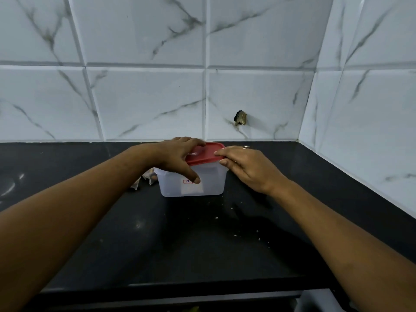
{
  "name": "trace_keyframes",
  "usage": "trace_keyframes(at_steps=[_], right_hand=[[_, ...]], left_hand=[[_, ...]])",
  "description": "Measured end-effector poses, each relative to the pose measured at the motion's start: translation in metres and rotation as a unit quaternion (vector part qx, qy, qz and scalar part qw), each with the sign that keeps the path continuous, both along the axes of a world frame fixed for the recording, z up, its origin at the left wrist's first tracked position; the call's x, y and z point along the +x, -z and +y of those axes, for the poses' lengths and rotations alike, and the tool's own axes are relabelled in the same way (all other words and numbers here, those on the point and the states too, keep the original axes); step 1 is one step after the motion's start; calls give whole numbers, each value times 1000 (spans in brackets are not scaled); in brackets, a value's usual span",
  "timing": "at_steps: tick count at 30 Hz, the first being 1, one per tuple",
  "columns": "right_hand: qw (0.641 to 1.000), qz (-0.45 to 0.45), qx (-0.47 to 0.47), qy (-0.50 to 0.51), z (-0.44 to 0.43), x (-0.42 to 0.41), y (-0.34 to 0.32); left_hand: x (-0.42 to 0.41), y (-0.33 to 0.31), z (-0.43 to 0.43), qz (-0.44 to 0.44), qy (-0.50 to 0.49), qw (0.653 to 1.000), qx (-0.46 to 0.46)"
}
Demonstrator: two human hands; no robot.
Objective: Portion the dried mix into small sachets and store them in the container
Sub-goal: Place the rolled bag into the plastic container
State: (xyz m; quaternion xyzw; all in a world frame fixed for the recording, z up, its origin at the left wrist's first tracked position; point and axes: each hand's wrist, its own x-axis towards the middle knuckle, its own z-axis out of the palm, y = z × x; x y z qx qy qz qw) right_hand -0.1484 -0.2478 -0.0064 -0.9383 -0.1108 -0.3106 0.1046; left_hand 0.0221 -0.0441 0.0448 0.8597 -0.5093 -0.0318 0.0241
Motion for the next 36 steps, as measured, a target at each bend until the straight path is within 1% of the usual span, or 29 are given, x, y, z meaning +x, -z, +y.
trace_keyframes(at_steps=[6,10,12,15,17,21,23,25,28,29,33,35,36], right_hand=[[994,-9,108,-1,8,8,-13],[982,-9,188,-19,8,10,-3],[975,-8,221,-30,10,10,-3],[957,19,289,-38,8,8,-4],[943,57,324,-39,5,9,-4],[888,157,430,-39,4,8,-10],[876,202,438,-25,3,9,-18],[870,226,436,-24,-1,9,-23],[871,252,420,-47,-2,8,-27],[870,258,417,-51,-2,8,-27],[866,268,419,-50,-3,9,-25],[862,266,429,-50,-4,9,-25],[859,265,436,-49,-3,8,-24]], left_hand=[[-2,-3,0,9,-3,1000,1],[-3,-8,1,78,-7,996,-37],[-4,-10,2,84,-1,996,-40],[-5,-4,5,54,9,998,-41],[-6,-1,6,33,13,998,-51],[-8,-3,7,40,13,998,-48],[-8,-6,8,56,10,998,-41],[-7,-10,9,87,9,995,-47],[-8,-23,13,200,-22,974,-101],[-5,-26,13,227,-34,967,-114],[-5,-32,13,265,-37,958,-98],[-4,-38,14,310,-39,940,-135],[-3,-41,15,314,-38,936,-153]])
